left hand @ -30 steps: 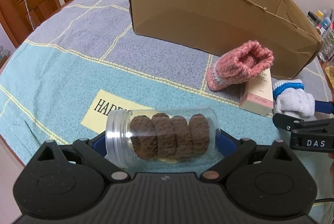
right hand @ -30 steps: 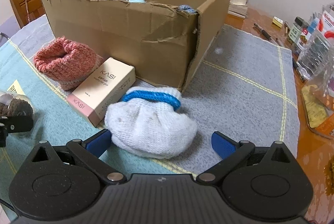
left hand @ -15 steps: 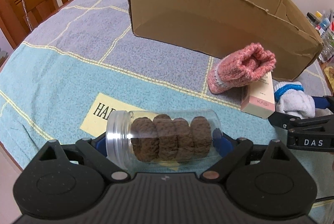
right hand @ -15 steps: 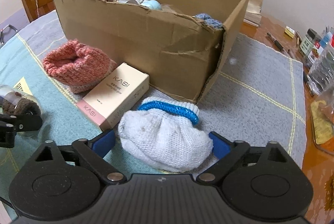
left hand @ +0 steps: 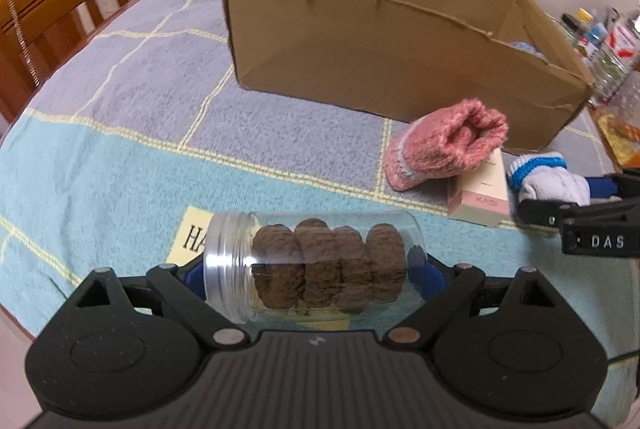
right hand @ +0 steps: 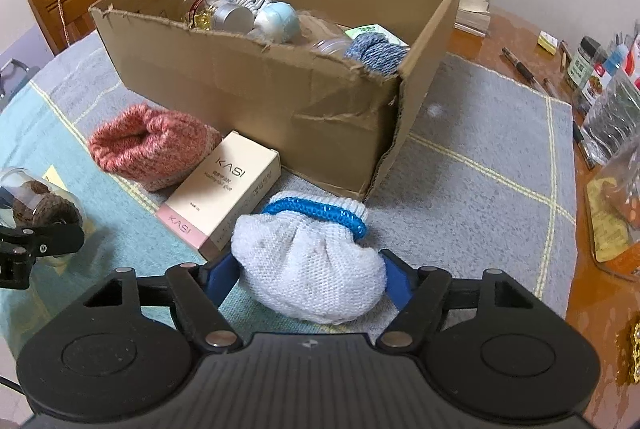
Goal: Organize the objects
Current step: 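Grasp the clear biscuit jar with the left tool while the right tool grasps the white sock, then carry the biscuit jar and white sock into the box and open both tools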
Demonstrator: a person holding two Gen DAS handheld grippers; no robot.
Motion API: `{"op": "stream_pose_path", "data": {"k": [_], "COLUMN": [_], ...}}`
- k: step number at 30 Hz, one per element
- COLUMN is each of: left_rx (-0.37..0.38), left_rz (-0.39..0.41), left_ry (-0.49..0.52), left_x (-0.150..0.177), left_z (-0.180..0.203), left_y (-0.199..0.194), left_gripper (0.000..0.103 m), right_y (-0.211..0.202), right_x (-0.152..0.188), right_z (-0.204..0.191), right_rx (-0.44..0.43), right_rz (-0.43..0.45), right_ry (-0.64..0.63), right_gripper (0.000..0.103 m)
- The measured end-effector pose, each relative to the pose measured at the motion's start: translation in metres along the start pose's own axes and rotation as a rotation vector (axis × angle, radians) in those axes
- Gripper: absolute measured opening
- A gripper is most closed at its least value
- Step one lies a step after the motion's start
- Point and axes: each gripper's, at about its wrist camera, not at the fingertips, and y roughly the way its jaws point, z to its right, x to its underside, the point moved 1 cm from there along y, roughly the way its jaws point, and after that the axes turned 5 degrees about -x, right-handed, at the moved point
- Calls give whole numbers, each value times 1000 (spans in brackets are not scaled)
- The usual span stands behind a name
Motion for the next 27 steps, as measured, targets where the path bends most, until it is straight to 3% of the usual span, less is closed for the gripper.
{"op": "stream_pose_path", "data": {"k": [7,13,27], "left_rx": [66,110,208], "left_rz": [-2,41,160], "left_ry": [89,191,317], "left_x": [-22,-49,-130], "left_z": [-4,-3,3], "left_y": [-20,-43,-65], "left_gripper": [94,94,94], "right_y": [-26,-53,-98], "right_x": [-9,-21,-68], "right_z": [2,-1,-13], "right_rx": [0,-12,33], "right_rz": [5,19,159], "right_ry": [15,21,15], "right_gripper": [78,78,78]}}
